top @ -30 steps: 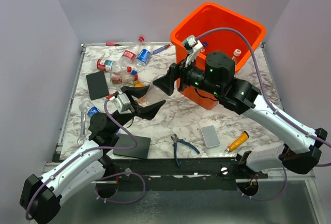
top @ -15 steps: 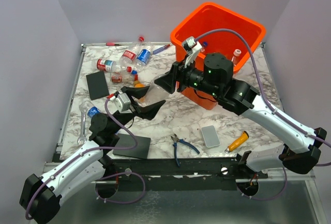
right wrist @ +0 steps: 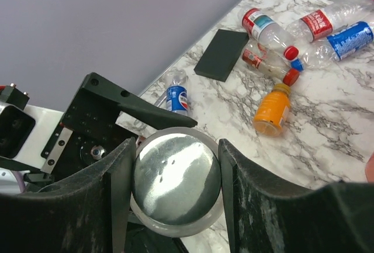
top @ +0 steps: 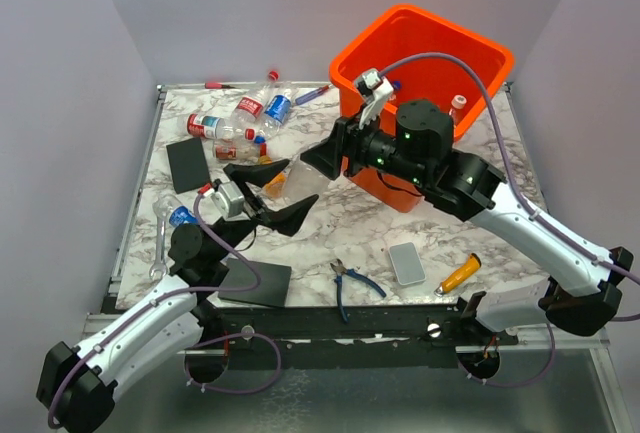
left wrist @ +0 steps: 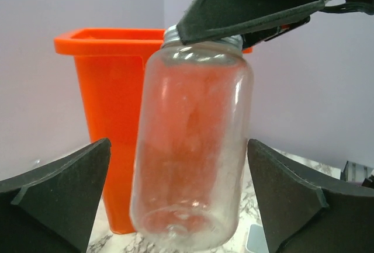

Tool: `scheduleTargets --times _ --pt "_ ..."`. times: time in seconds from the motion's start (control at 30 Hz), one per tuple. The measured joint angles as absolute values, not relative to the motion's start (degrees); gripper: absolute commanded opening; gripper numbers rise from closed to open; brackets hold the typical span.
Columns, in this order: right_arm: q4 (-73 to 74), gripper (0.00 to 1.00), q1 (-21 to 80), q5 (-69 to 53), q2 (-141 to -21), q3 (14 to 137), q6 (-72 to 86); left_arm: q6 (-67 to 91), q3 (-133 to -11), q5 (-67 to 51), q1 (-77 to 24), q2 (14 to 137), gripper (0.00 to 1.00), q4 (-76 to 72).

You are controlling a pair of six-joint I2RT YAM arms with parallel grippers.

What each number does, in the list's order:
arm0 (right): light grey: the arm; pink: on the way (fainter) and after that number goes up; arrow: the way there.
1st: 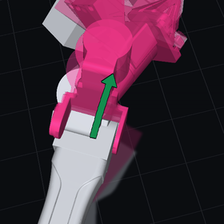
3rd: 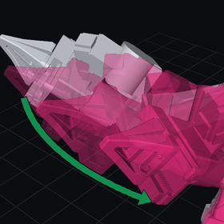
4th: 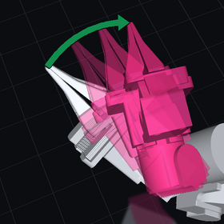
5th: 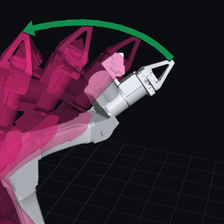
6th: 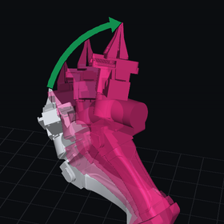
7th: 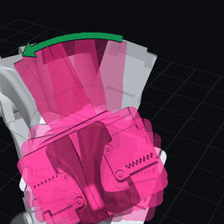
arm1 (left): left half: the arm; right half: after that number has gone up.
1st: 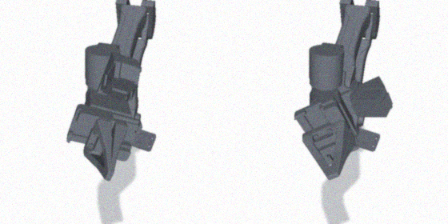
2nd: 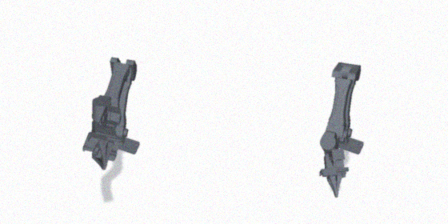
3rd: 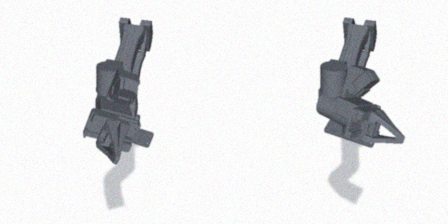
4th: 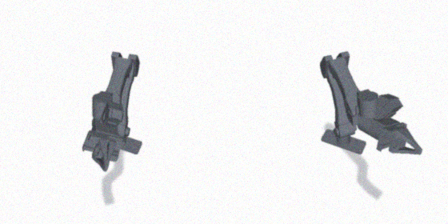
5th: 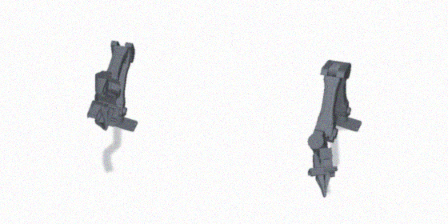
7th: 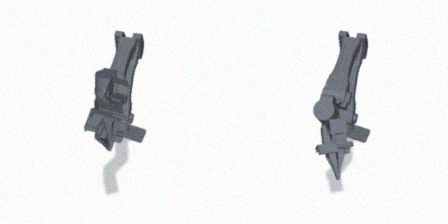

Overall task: Put the plastic bottles in the bin
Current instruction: Pick up the plastic bottle at the center of the board, then place the plastic bottle in the trash bin.

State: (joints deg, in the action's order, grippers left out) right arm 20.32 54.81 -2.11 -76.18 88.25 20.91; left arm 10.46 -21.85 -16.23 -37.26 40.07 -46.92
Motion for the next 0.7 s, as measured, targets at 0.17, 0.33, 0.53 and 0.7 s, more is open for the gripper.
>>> scheduleTargets --times 0.17,0.33,0.53,0.7 --pt "27.09 0.00 54.81 2.74 -76.31 98.48 17.96 11.11 -21.15 -12.36 -37.26 37.21 0.99 -47.48" --pt "28.97 0.00 54.81 14.85 -75.18 113.10 11.25 10.85 -20.21 -6.83 -37.26 34.61 0.99 -47.55" --pt "22.24 0.00 52.23 37.32 -72.99 114.91 -2.22 9.37 -19.73 0.95 -37.26 33.43 0.99 -47.44" --pt "23.33 0.00 35.22 41.71 -79.18 117.21 0.40 8.82 -19.86 12.36 -37.26 35.05 0.99 -44.14"
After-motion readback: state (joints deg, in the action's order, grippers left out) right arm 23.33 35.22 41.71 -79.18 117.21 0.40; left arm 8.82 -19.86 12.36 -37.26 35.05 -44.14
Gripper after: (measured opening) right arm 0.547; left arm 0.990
